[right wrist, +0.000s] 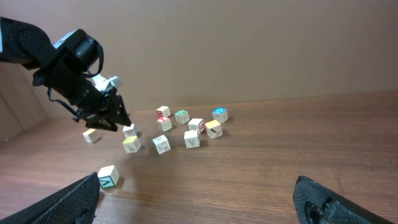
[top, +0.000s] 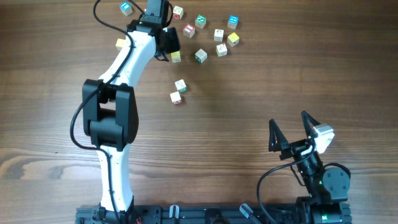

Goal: Form a circle
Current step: 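Lower the left gripper and grasp the yellow S block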

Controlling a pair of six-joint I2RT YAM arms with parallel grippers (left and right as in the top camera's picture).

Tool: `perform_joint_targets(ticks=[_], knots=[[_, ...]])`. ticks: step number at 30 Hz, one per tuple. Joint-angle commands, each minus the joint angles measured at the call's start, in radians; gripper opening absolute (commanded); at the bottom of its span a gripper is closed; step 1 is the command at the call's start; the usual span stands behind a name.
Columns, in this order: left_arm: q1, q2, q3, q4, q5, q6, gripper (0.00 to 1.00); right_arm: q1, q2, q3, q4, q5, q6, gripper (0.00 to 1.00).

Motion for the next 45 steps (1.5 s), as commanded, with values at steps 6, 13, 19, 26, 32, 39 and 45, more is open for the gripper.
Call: perform_joint_targets(ticks=[6, 13, 19, 26, 32, 39, 45], knots=[[-0.003, 0.012, -0.006, 0.014, -0.015, 0.005, 0.58, 0.005, -0.008, -0.001, 0.005, 0.009, -0.006, 1.00], [-0.003, 0.012, -0.006, 0.021, -0.018, 0.005, 0.58, 0.005, -0.008, -0.001, 0.005, 0.009, -0.005, 1.00], [-0.003, 0.012, -0.006, -0.013, -0.018, 0.005, 0.39, 0.005, -0.008, -0.001, 0.005, 0.009, -0.006, 1.00], [-0.002, 0.012, -0.006, 0.043, -0.029, 0.005, 0.40, 0.005, -0.008, -0.001, 0.005, 0.009, -0.006, 1.00], [-0.003, 0.033, -0.006, 0.114, -0.134, 0.005, 0.62, 0.005, -0.008, -0.001, 0.005, 0.009, -0.005, 1.00], [-0.004, 0.084, -0.006, 0.136, -0.129, -0.041, 0.66, 0.005, -0.008, -0.001, 0.005, 0.009, -0.006, 1.00], [-0.026, 0.084, -0.006, 0.091, 0.005, -0.037, 0.67, 0.005, -0.008, -0.001, 0.005, 0.009, -0.005, 1.00]])
